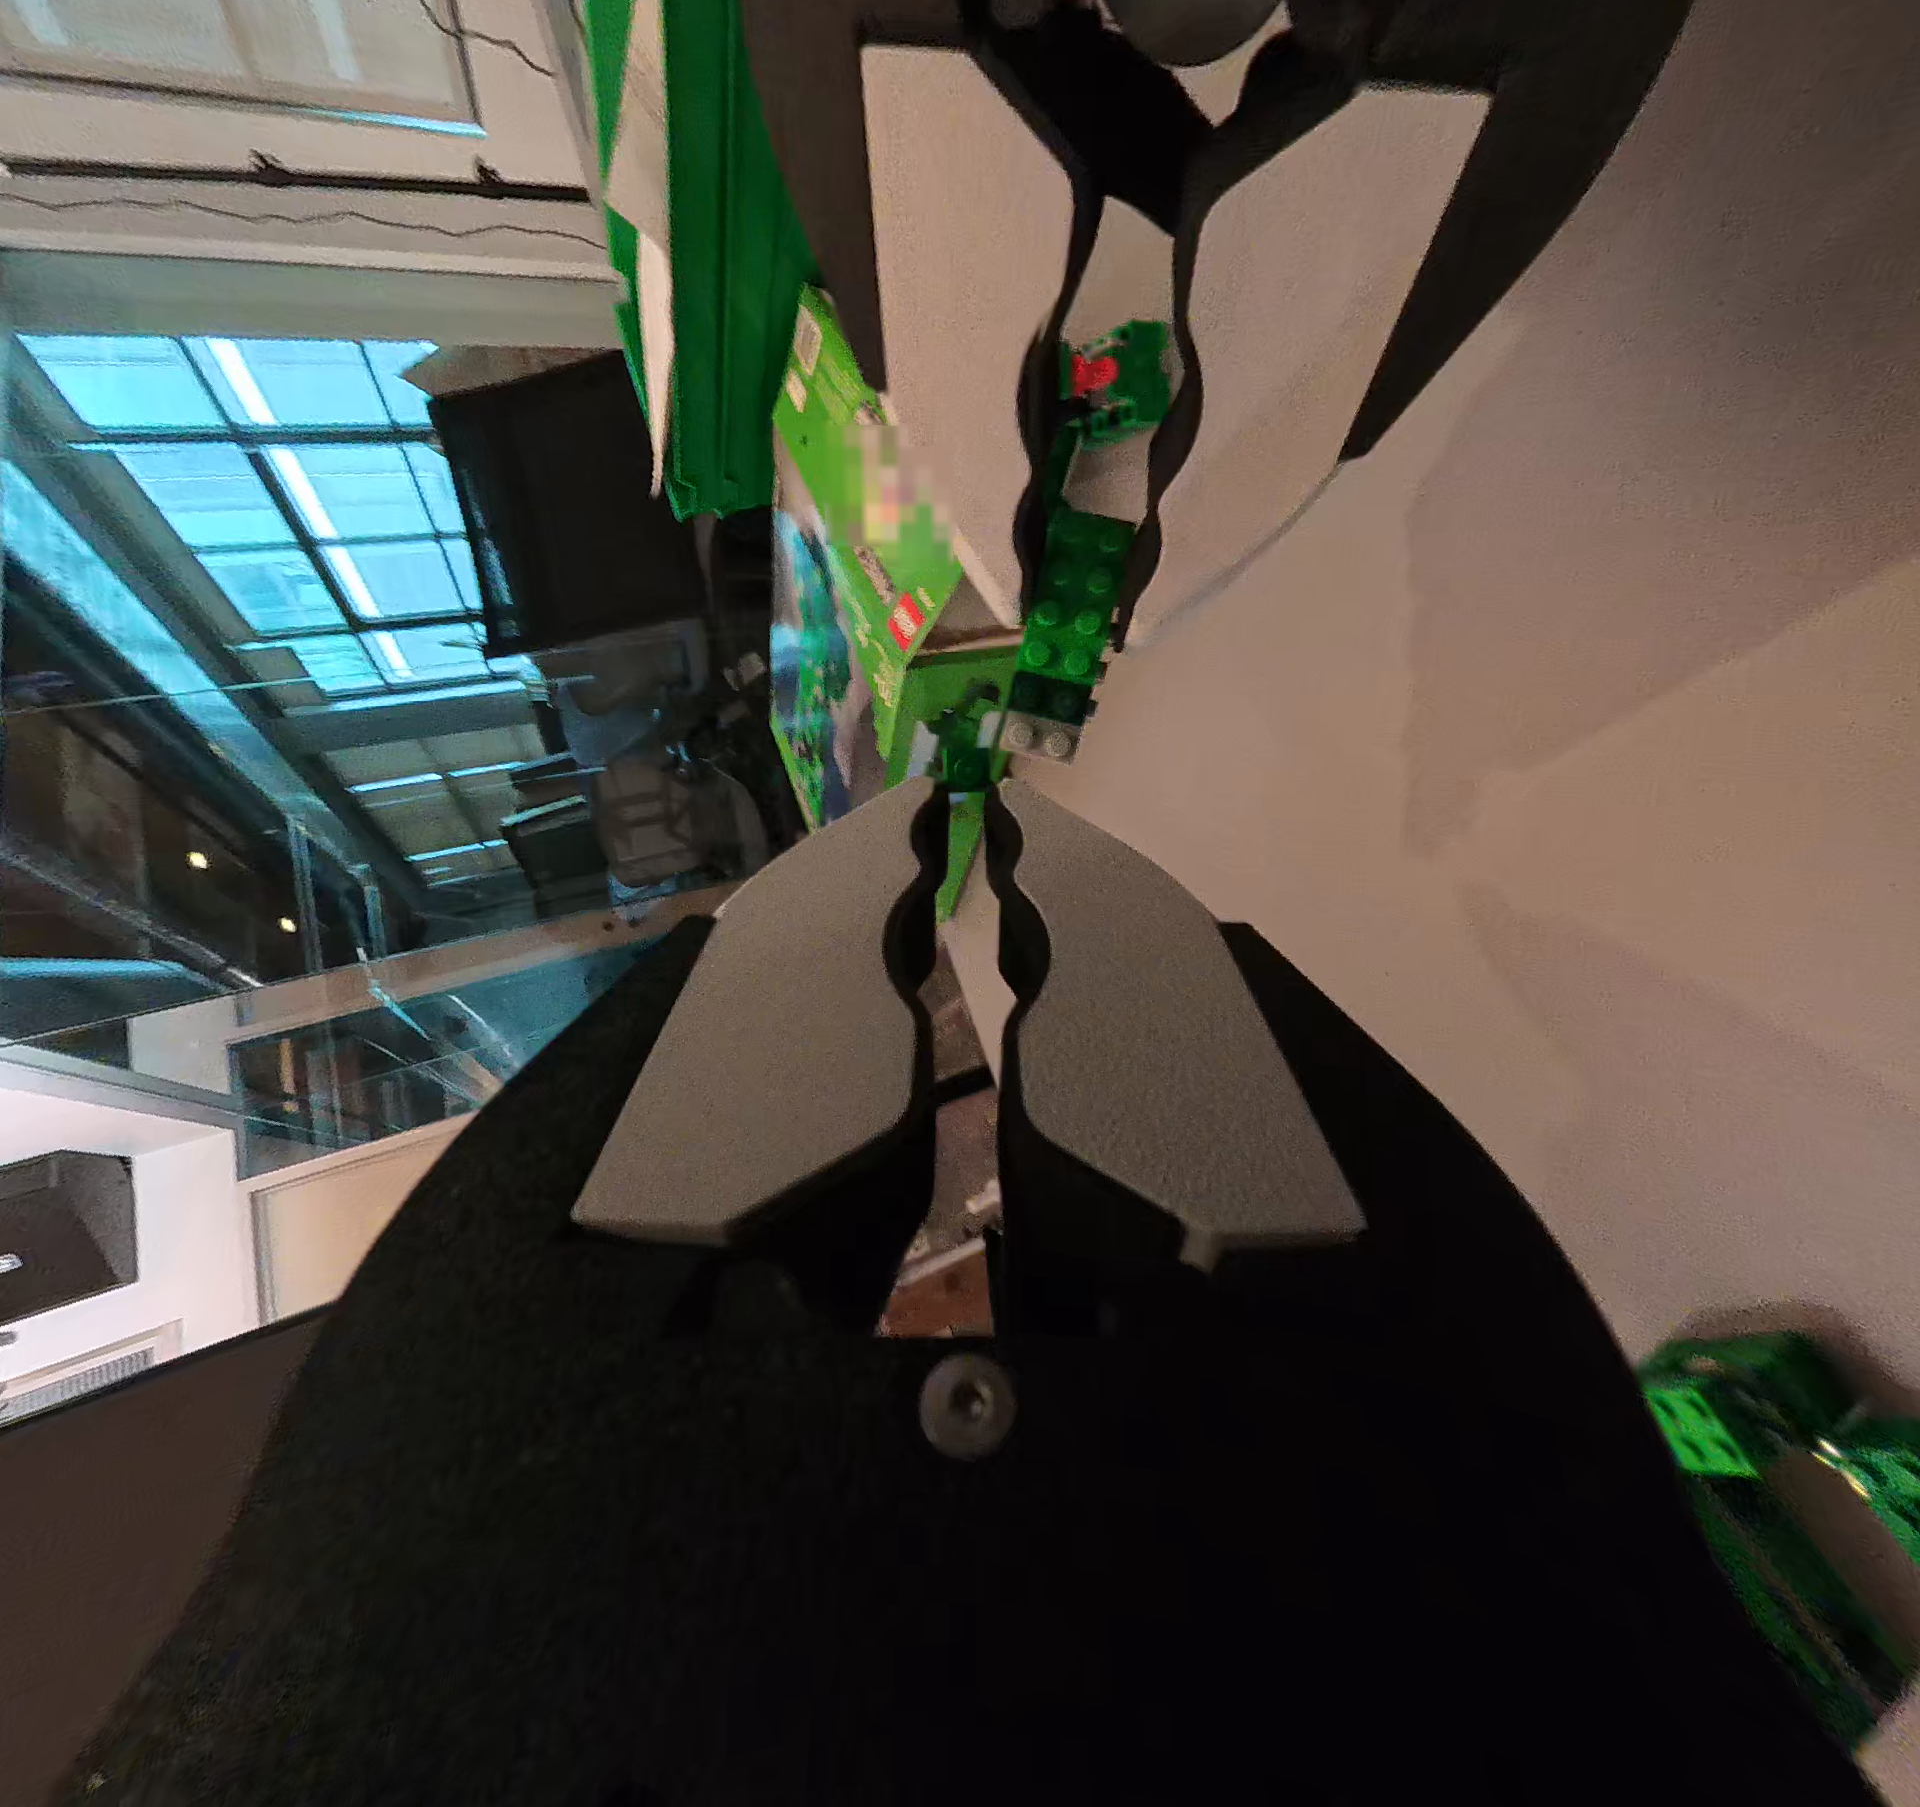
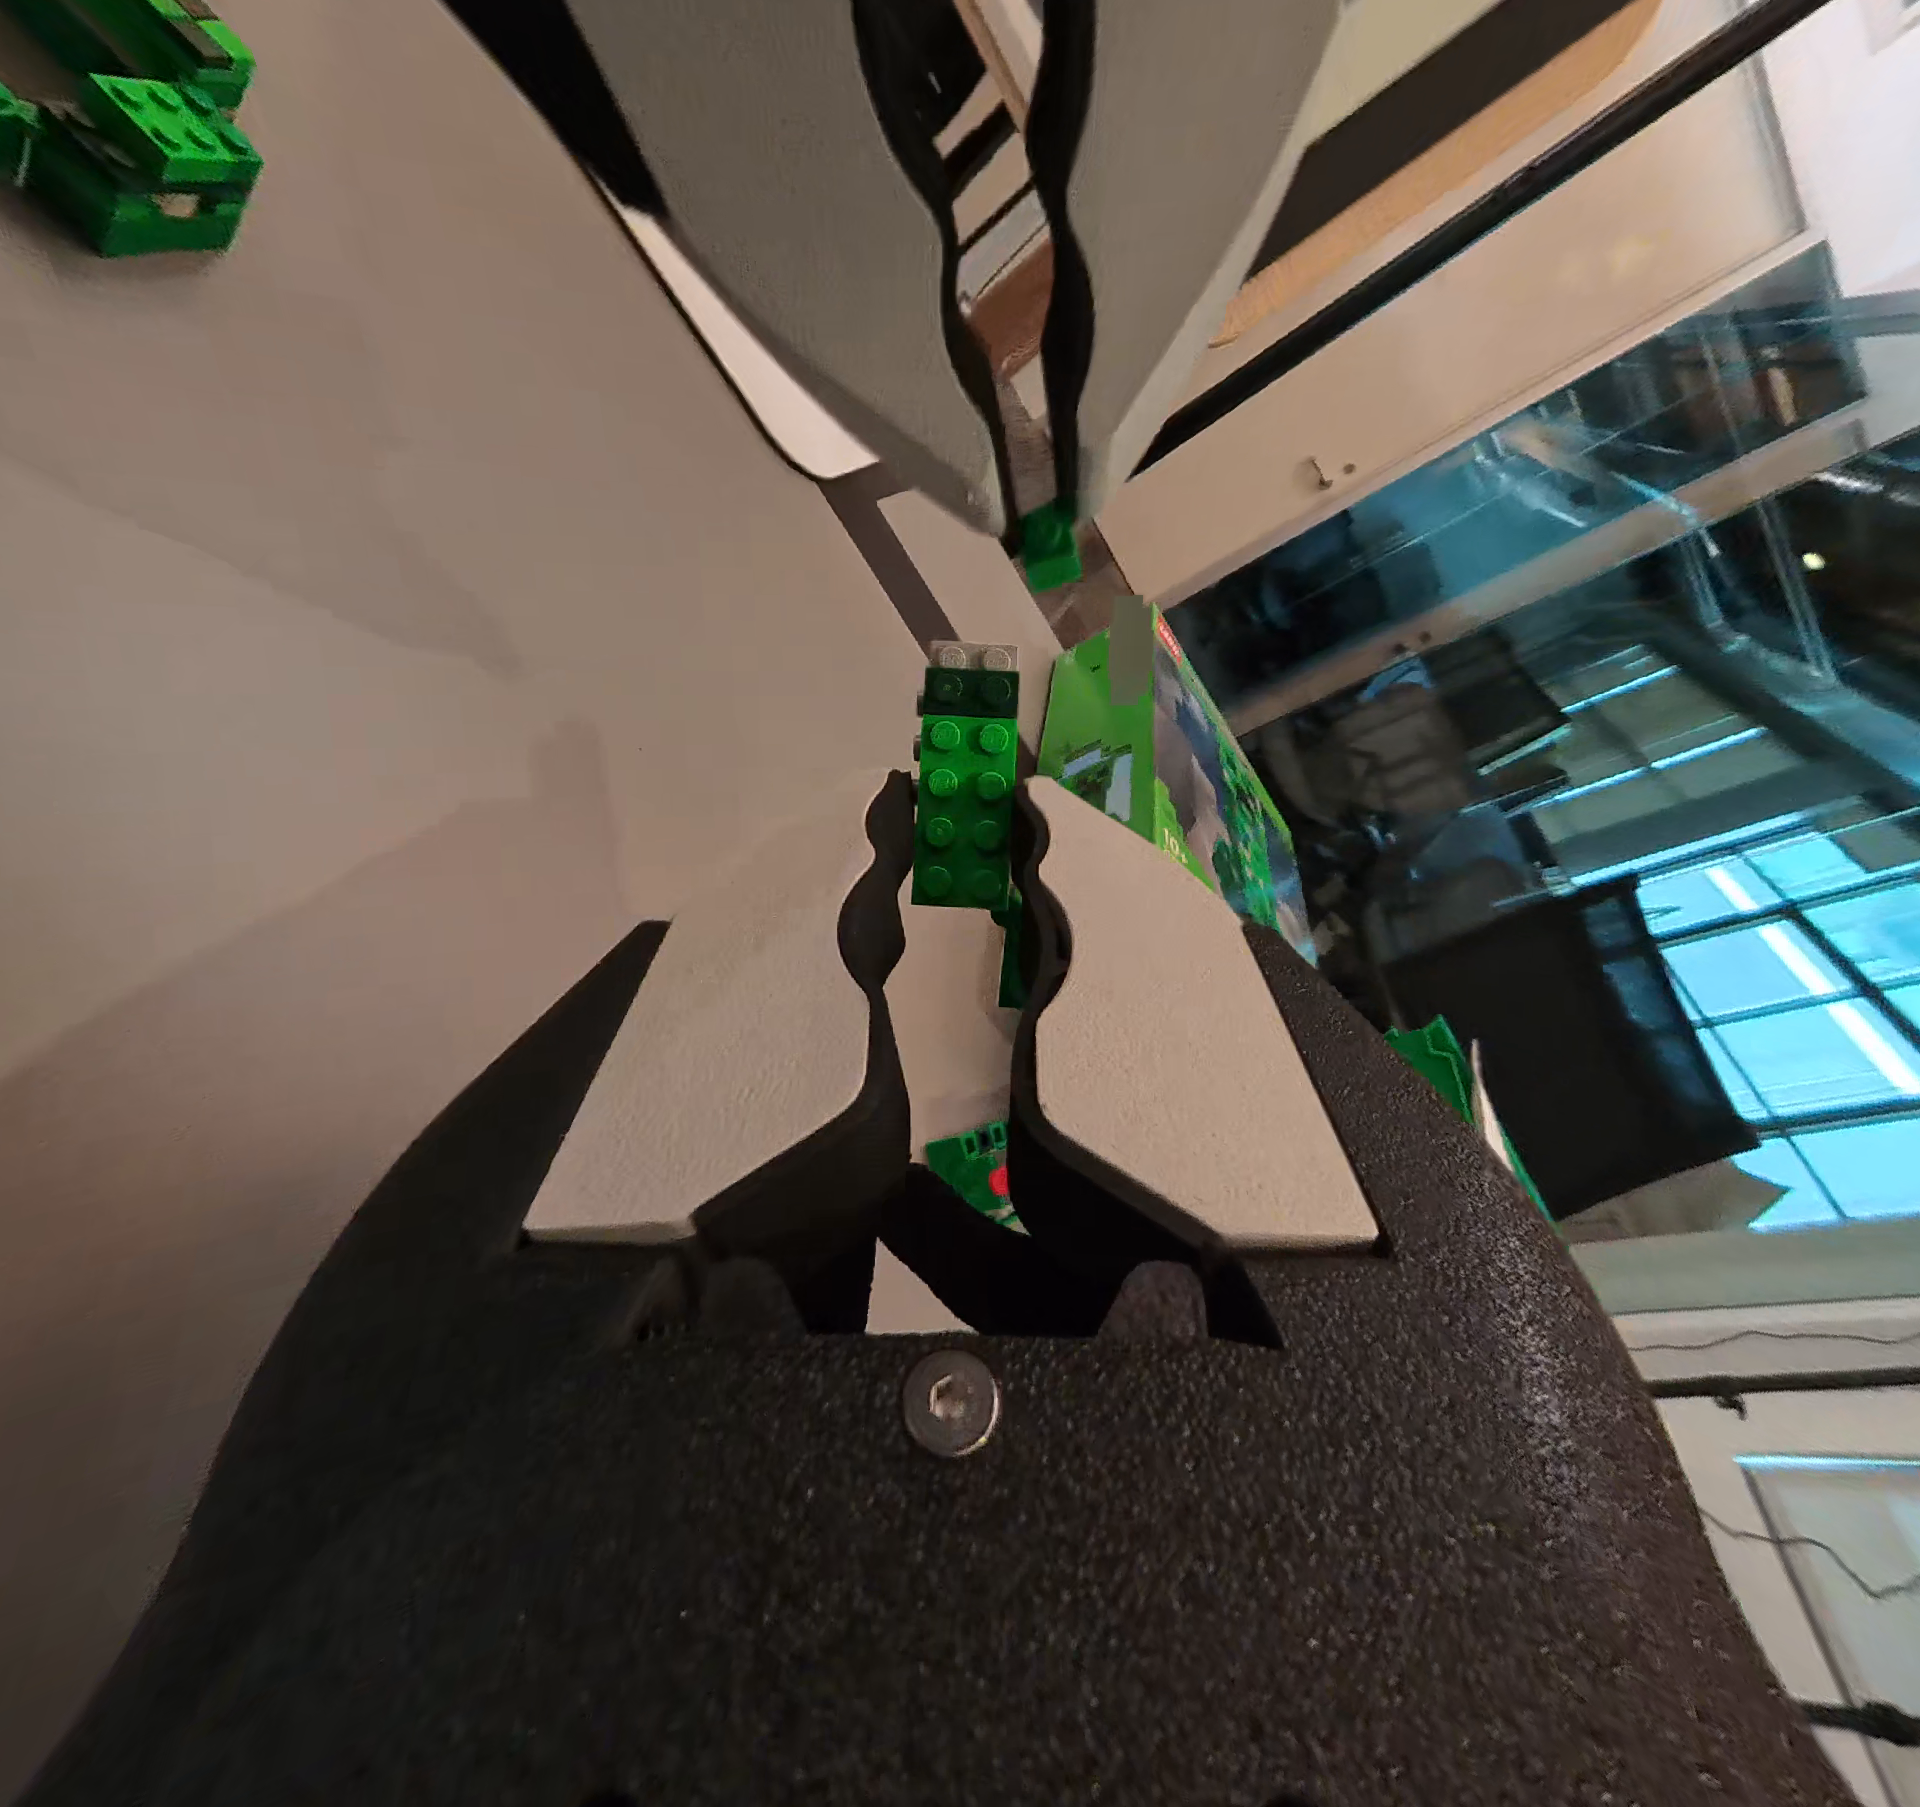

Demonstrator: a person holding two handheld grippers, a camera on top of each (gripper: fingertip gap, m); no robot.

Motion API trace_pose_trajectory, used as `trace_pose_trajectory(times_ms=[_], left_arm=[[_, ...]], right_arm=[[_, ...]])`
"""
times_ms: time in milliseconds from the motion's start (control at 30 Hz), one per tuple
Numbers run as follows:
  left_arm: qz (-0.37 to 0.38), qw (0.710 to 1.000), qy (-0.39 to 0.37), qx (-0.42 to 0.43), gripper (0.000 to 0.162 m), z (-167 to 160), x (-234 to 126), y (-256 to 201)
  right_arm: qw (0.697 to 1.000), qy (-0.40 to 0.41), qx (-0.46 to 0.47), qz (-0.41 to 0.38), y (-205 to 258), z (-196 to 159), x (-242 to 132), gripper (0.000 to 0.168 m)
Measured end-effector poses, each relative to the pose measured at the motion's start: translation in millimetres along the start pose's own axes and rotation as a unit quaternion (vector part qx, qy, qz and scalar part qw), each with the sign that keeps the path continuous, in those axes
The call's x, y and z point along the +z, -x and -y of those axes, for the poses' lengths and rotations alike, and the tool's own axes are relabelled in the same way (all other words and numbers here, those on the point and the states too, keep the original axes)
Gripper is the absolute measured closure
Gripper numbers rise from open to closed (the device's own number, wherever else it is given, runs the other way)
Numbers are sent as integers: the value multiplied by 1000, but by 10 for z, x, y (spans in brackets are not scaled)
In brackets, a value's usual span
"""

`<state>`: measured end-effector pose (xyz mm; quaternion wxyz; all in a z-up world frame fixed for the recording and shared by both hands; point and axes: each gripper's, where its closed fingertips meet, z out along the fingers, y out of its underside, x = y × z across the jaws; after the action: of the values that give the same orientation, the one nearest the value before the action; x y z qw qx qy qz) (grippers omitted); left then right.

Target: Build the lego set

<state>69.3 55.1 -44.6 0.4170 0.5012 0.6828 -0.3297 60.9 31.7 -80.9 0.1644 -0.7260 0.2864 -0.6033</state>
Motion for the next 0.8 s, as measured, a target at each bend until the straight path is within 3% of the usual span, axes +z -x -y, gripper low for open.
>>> trace_pose_trajectory(times_ms=[400, 800], left_arm=[[-80, 992, 37, 88, 156, -44, 4, -126], [-133, 985, 35, 105, 156, -35, 20, -161]], right_arm=[[1000, -19, 5, -11, 66, 148, -48, 151], [999, -41, 23, 2, 88, 164, -59, 151]])
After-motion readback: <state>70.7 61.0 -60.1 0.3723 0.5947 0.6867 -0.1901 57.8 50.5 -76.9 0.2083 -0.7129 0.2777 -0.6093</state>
